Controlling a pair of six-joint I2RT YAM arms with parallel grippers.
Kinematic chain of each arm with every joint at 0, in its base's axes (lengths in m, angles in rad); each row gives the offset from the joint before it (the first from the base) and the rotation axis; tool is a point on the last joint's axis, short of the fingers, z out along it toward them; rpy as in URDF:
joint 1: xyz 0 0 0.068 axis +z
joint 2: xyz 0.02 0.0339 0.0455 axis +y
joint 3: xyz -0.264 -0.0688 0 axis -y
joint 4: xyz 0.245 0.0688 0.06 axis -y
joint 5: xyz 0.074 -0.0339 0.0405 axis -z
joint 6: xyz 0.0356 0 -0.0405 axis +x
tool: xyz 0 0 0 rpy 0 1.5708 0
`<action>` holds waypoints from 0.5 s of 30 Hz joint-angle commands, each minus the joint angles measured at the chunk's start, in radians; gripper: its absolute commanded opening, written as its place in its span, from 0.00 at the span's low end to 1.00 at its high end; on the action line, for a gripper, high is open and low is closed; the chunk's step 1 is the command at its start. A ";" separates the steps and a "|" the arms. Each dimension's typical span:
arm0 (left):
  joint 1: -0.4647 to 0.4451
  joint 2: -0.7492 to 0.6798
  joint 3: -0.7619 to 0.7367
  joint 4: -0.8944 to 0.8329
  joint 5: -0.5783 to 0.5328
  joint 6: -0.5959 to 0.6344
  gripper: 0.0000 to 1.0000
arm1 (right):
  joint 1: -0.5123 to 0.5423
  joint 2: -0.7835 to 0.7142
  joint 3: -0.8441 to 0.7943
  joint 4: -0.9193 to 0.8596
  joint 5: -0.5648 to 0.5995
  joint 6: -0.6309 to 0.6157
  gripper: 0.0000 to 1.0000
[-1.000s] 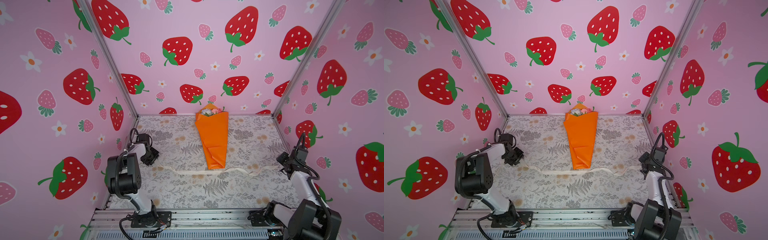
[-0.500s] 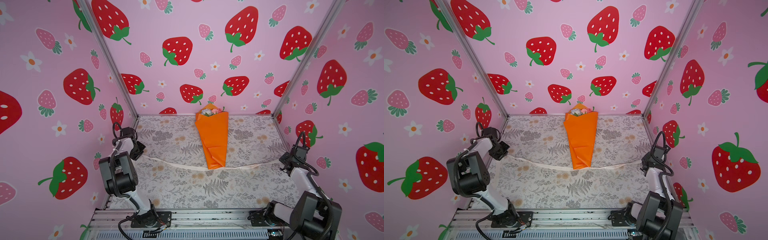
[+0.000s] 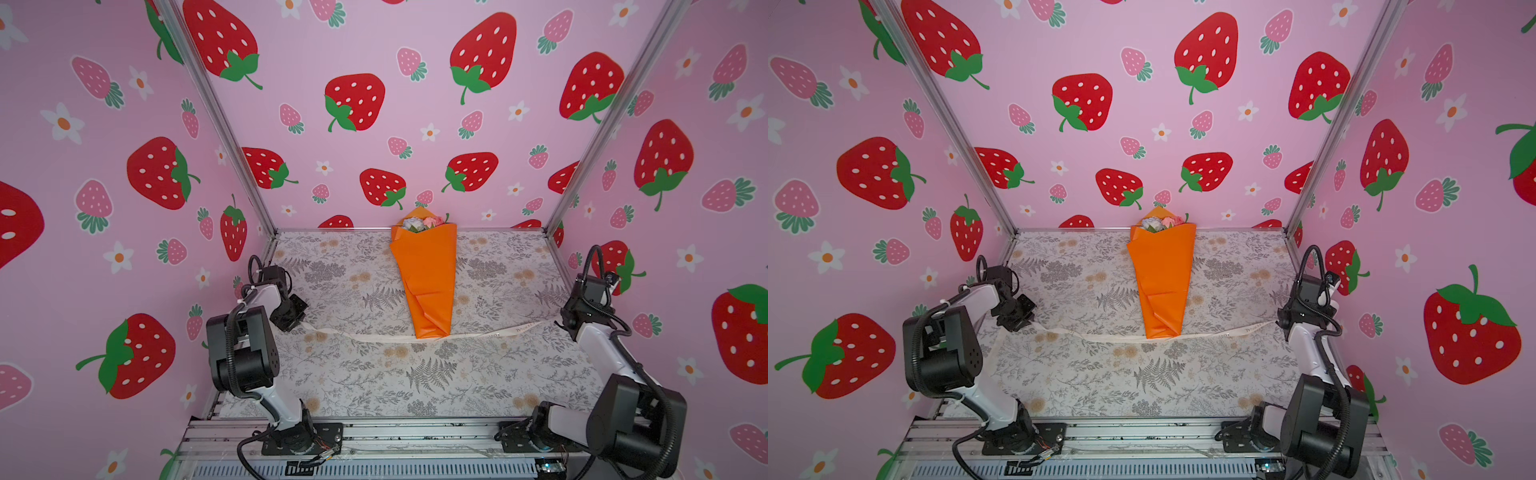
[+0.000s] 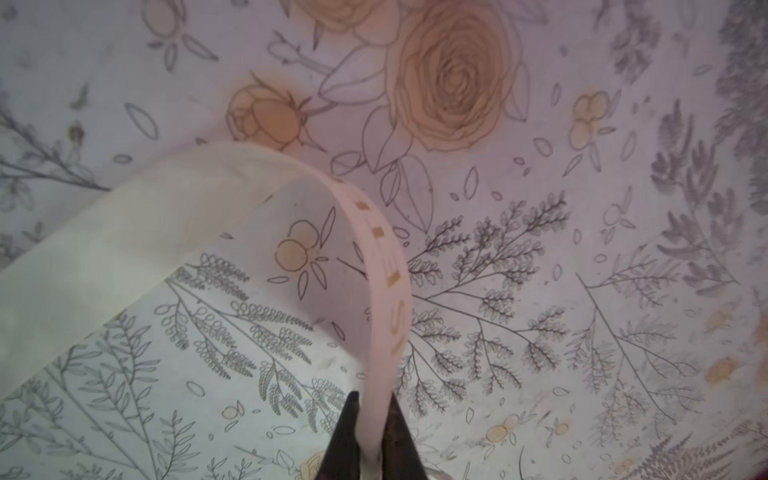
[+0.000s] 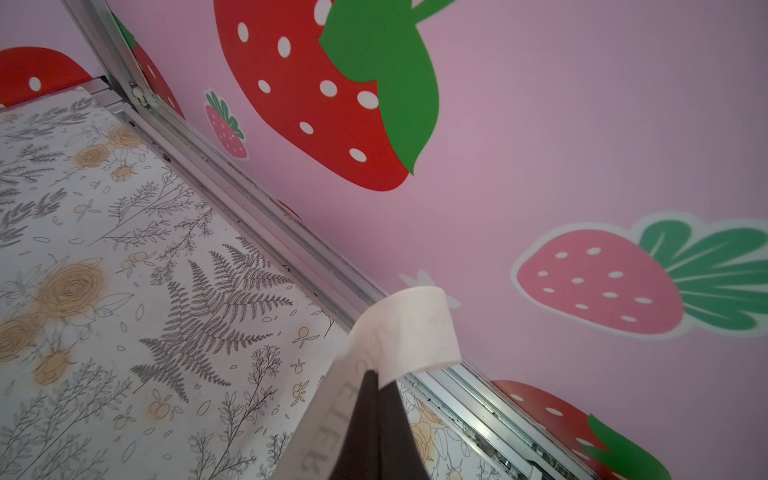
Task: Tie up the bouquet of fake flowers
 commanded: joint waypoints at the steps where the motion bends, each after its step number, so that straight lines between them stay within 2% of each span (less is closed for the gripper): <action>1: -0.001 -0.060 -0.021 0.002 -0.002 -0.002 0.31 | -0.001 0.067 0.054 -0.026 0.003 -0.023 0.10; 3: -0.001 -0.101 -0.031 0.005 0.008 0.002 0.43 | -0.001 0.081 0.077 -0.049 -0.111 -0.030 0.28; 5: -0.007 -0.159 -0.040 0.011 0.014 0.008 0.55 | 0.003 0.075 0.114 -0.117 -0.197 0.026 0.44; 6: -0.009 -0.190 -0.041 0.009 0.012 0.009 0.61 | 0.006 0.063 0.131 -0.155 -0.235 0.065 0.50; 7: -0.013 -0.224 -0.040 -0.001 -0.002 0.006 0.69 | 0.006 0.046 0.139 -0.178 -0.293 0.092 0.51; 8: -0.016 -0.249 -0.042 -0.008 -0.011 0.003 0.83 | 0.006 0.029 0.142 -0.185 -0.365 0.103 0.58; 9: -0.019 -0.276 -0.045 -0.006 -0.002 0.004 0.91 | 0.008 0.013 0.143 -0.187 -0.459 0.109 0.62; 12: -0.062 -0.334 -0.049 0.010 0.037 0.003 0.92 | 0.022 -0.019 0.147 -0.202 -0.638 0.182 0.65; 15: -0.151 -0.341 -0.043 0.078 0.146 0.003 0.91 | 0.054 -0.036 0.076 -0.062 -0.910 0.247 0.62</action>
